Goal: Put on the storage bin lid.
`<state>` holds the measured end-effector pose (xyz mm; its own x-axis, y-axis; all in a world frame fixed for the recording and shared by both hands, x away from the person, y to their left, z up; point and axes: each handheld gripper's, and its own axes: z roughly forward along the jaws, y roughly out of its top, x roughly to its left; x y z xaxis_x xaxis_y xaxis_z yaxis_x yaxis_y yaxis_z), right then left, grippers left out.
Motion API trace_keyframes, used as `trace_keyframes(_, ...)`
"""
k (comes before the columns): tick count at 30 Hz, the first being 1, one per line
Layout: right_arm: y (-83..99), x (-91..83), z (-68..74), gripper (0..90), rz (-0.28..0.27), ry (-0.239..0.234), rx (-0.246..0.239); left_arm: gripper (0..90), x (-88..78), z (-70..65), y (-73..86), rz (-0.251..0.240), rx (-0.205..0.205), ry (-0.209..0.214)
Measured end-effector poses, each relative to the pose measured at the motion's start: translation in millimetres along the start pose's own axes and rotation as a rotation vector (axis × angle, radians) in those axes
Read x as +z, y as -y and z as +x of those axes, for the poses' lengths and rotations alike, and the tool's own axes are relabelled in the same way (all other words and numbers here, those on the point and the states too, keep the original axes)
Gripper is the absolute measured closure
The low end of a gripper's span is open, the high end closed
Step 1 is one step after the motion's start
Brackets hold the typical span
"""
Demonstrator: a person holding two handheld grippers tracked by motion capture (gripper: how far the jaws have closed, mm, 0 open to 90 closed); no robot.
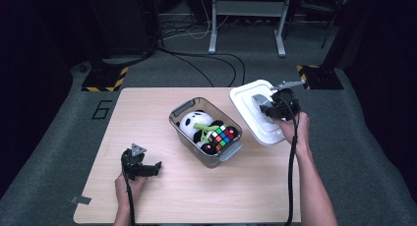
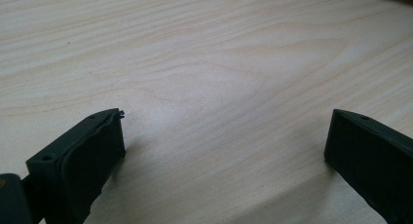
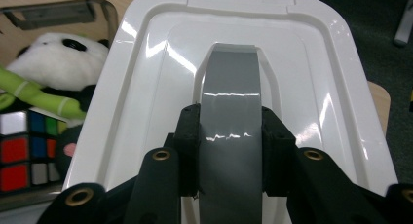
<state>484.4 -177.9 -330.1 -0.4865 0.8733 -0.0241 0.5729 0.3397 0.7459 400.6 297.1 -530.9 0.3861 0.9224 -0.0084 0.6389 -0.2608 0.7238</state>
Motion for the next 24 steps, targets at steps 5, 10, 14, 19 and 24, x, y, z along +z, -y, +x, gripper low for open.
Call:
trace_keyframes(5, -20.0, -5.2, 23.3, 66.8, -0.018, -0.044, -0.047, 0.9, 0.0, 0.0, 0.0, 0.000, 0.000, 0.000)
trace_keyframes(10, -31.7, -1.3, 43.2, 66.7, -0.015, -0.084, -0.084, 0.9, -0.1, 0.2, -0.1, 0.002, 0.002, 0.001)
trace_keyframes(14, -40.4, 5.7, 60.1, 66.7, -0.005, -0.107, -0.115, 0.9, 0.0, 0.1, 0.0, 0.001, 0.002, 0.000)
trace_keyframes(19, -46.9, 14.8, 77.9, 66.7, 0.020, -0.140, -0.140, 1.0, 0.0, 0.2, 0.0, 0.000, 0.002, -0.001)
trace_keyframes(24, -51.3, 28.2, 93.0, 66.7, 0.030, -0.166, -0.176, 1.0, 0.1, 0.0, 0.1, 0.000, -0.001, 0.000)
